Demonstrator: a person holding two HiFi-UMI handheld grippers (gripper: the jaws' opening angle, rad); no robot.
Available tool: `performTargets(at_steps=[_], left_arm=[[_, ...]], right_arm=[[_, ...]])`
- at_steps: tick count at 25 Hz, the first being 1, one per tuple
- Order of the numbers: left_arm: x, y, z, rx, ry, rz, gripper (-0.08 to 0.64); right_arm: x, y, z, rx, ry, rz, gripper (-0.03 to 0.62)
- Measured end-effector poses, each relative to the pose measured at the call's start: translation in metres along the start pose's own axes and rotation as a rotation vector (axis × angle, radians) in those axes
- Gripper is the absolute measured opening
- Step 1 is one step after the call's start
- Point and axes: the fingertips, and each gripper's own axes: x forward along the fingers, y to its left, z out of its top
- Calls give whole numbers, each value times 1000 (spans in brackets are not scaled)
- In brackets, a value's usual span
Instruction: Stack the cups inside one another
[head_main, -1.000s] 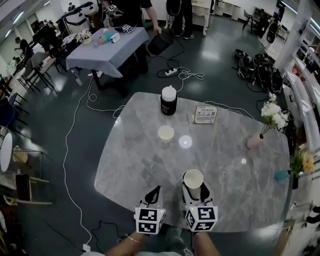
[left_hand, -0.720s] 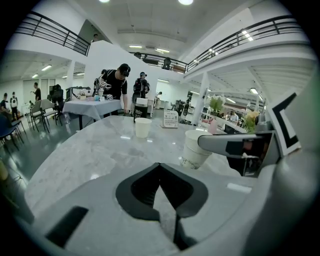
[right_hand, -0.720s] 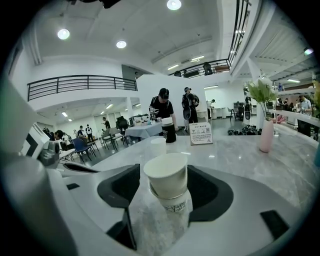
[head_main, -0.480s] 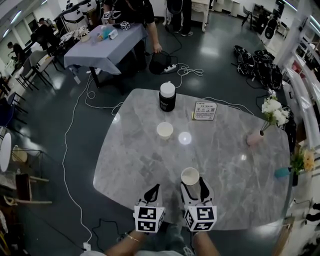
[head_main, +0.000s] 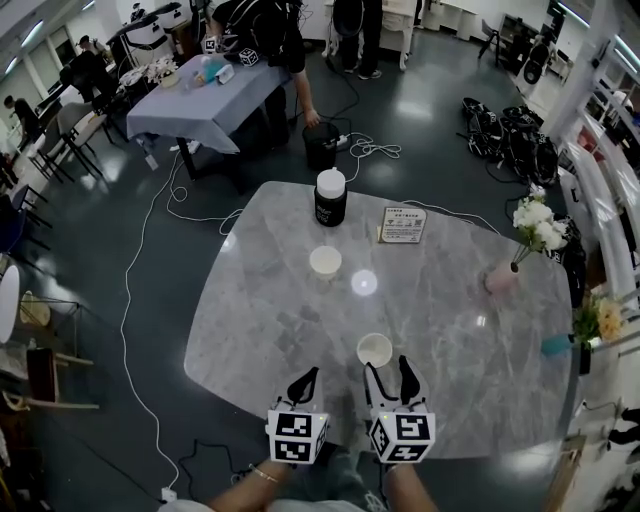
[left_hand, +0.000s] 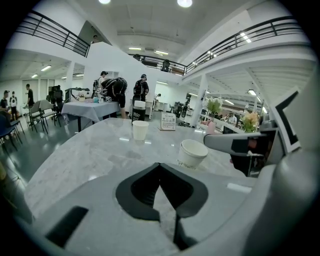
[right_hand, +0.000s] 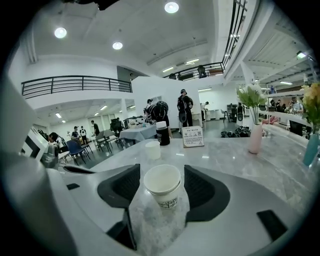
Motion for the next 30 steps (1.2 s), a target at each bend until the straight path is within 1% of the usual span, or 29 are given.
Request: performTargets(at_steps=[4,6,7,8,9,11,17,21,26,30], left_arm=[[-7,-1,3,-6,-13,3,-5],[-12,-1,7,-7,-25,7,-5],[-14,-2,10,-7,-32,10,-5],[-16,-3,12,-5,-39,13,-5],[-18,-4,14,-3,-46,16,-5],[-23,-5,19,1,-59,23,-5],[-38,-16,27,-6,-86,24,-5],[-50,-26,31,2,-108,40,-5],[-63,-35,43,-3,-162,65,-5],[-66,-41,51,17,-184,64,-5]], right_arm=[[-6,4,5,12,-12,31,253],[-12,5,11,6,-32,29,242],[-14,4,14,2,-41,22,206],[-17,4,16,-1,-47,18,138],[-18,4,18,-2,-49,20,109],[-22,5,21,-3,-53,31,96],[-39,3,33,-26,-70,36,24],[-55,-4,34,-43,-67,39,12],[-77,-12,40,-79,-76,42,11],[-86,-18,44,-75,-95,28,11]])
